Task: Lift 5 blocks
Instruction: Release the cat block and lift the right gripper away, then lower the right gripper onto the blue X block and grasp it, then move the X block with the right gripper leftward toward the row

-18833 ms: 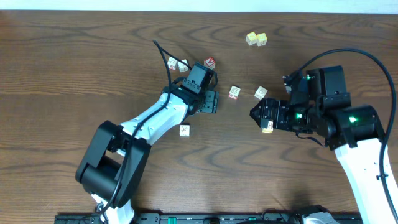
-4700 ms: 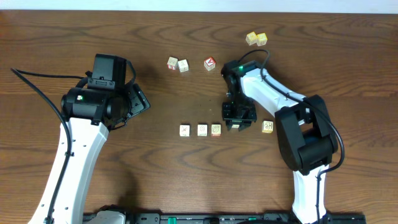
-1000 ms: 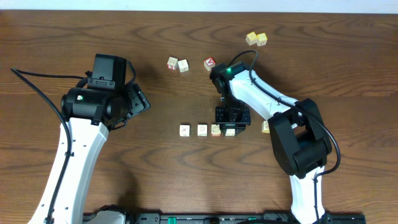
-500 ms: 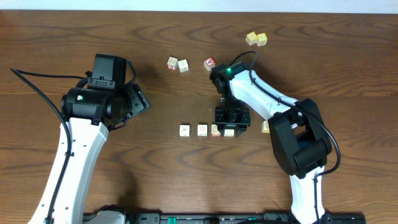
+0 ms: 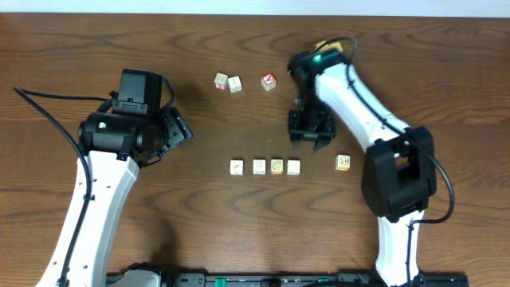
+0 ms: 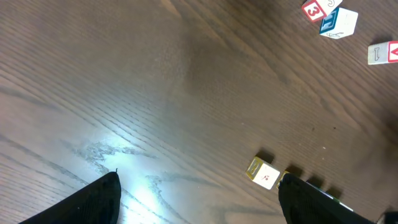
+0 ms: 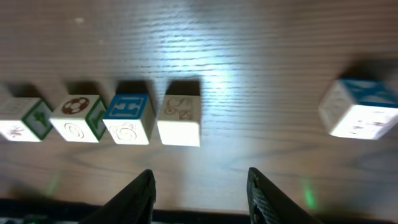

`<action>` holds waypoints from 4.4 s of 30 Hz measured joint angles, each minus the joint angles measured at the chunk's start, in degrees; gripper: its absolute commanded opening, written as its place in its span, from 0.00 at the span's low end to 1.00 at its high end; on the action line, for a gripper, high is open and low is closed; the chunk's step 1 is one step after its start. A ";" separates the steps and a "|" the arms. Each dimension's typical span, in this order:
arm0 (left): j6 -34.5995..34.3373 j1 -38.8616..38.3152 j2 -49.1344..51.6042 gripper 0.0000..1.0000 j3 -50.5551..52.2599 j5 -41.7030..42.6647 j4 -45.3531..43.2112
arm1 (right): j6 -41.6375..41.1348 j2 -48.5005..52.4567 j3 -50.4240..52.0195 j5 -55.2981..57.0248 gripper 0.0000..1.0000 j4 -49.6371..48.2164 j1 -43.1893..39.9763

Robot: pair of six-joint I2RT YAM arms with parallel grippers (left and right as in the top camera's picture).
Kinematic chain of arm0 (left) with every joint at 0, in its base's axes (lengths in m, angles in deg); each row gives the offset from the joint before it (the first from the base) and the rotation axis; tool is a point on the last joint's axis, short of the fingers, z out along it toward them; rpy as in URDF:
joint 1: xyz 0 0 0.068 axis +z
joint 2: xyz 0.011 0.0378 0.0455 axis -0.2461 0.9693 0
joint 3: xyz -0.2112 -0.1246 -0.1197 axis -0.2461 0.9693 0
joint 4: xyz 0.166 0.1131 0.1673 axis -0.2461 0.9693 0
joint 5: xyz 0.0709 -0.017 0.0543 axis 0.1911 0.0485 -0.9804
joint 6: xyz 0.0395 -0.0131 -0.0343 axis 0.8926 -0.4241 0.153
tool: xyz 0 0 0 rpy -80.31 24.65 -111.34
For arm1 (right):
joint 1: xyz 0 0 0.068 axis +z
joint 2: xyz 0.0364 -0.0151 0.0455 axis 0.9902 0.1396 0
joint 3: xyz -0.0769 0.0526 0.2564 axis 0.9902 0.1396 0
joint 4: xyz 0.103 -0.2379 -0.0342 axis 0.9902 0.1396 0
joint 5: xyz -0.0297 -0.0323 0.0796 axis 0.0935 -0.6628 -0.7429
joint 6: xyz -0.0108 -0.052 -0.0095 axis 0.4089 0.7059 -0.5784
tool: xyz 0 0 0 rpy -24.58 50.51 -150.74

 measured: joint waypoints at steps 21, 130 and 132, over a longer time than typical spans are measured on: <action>0.00 0.00 0.00 0.81 0.00 0.00 0.00 | -1.95 -23.47 17.84 13.38 0.97 -7.93 -9.62; 0.00 0.00 0.00 0.81 0.00 0.00 0.00 | -1.22 -22.27 47.89 6.25 0.28 -43.34 2.19; 0.00 0.00 0.00 0.81 0.00 0.00 0.00 | -1.70 -22.27 47.89 6.25 0.28 -43.36 2.19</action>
